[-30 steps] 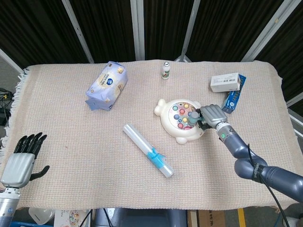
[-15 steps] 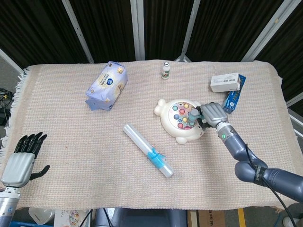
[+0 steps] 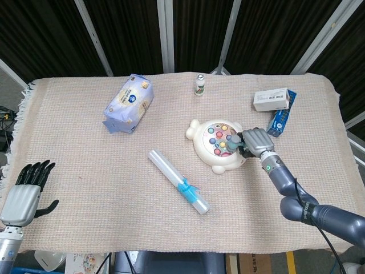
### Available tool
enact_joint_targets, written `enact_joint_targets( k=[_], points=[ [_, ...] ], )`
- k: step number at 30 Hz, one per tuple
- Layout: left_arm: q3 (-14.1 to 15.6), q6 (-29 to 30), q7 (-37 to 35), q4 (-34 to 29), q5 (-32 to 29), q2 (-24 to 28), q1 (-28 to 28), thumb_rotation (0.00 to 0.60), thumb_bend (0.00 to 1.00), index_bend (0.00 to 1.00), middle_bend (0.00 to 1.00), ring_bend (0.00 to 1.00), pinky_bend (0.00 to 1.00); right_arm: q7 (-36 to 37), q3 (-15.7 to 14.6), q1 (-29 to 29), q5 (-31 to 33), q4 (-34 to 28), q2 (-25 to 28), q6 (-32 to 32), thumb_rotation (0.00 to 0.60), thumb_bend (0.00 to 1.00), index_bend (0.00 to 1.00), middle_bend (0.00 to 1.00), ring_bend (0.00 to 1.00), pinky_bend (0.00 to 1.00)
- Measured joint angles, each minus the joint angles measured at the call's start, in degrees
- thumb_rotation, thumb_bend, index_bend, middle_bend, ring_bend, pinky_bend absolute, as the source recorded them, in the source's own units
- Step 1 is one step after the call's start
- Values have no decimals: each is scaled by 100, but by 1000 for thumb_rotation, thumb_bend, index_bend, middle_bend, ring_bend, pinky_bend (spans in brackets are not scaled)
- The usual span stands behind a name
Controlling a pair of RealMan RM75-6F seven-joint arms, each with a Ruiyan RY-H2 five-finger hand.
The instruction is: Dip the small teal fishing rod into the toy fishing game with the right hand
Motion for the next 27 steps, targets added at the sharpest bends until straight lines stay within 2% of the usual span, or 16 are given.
enact_joint_targets(
  k=[9,15,19,27],
  points=[
    [7,14,-38,-1,68,18,-15,600,223,0,0,0,0,126,74,-255,-222,-527,455,427,600,805,914,779,553,273],
    [21,95,-26,-40,82,66,32,600,223,0,0,0,0,684,-158,-907,-909,-522,541,881,600,805,898,779,537,263],
    [38,129,36,-105,106,77,54,600,223,0,0,0,0,1339,-374,-1324,-1450,-112,416,1003,600,805,837,769,492,235],
    [95,165,150,-266,198,121,84,600,223,0,0,0,0,2272,-546,-1668,-1941,934,-50,804,600,804,675,650,386,168]
  ],
)
